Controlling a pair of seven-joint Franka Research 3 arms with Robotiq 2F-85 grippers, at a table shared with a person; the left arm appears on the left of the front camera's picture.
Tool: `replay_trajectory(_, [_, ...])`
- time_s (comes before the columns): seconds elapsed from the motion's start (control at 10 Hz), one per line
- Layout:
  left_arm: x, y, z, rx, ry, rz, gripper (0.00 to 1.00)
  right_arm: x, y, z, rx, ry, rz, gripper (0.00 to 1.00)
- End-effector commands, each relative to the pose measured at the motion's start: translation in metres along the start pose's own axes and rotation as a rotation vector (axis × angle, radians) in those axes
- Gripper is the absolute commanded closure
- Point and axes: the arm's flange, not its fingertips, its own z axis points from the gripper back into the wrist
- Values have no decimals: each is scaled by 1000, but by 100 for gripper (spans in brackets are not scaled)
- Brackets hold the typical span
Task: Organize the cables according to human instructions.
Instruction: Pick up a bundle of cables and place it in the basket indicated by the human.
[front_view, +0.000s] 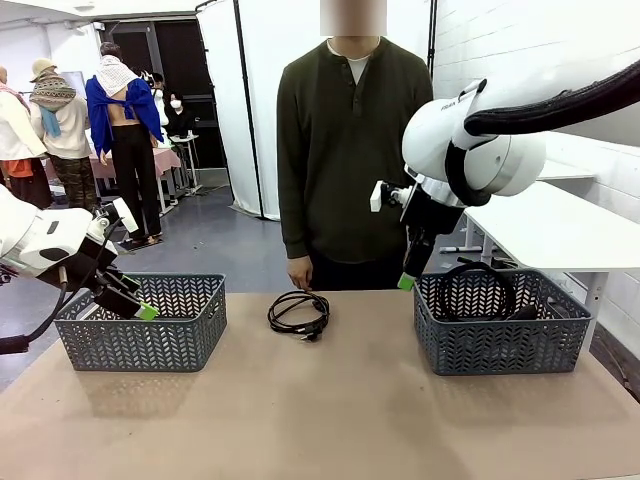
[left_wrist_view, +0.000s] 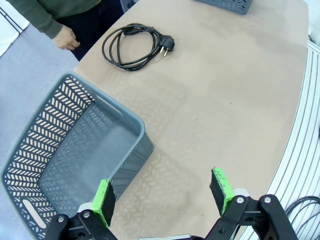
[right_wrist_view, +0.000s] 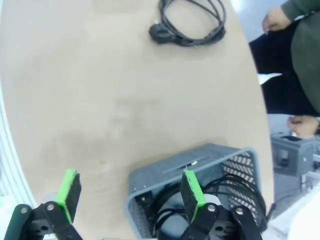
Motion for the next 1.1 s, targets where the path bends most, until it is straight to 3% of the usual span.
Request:
replay_trajectory(0.0, [-2, 3, -1, -4, -6, 4, 0, -9, 9, -7, 2, -56, 33, 0])
replay_trajectory(0.3, [-2, 3, -1, -4, -6, 4, 0, -2, 13, -9, 46, -40, 67, 0])
replay_trajectory(0.4, [-2, 3, -1, -4, -6, 4, 0, 2, 11, -7, 19, -11, 19, 0])
replay_trajectory(1.0, [-2, 3, -1, -4, -6, 4, 0, 2, 11, -7, 19, -11, 19, 0])
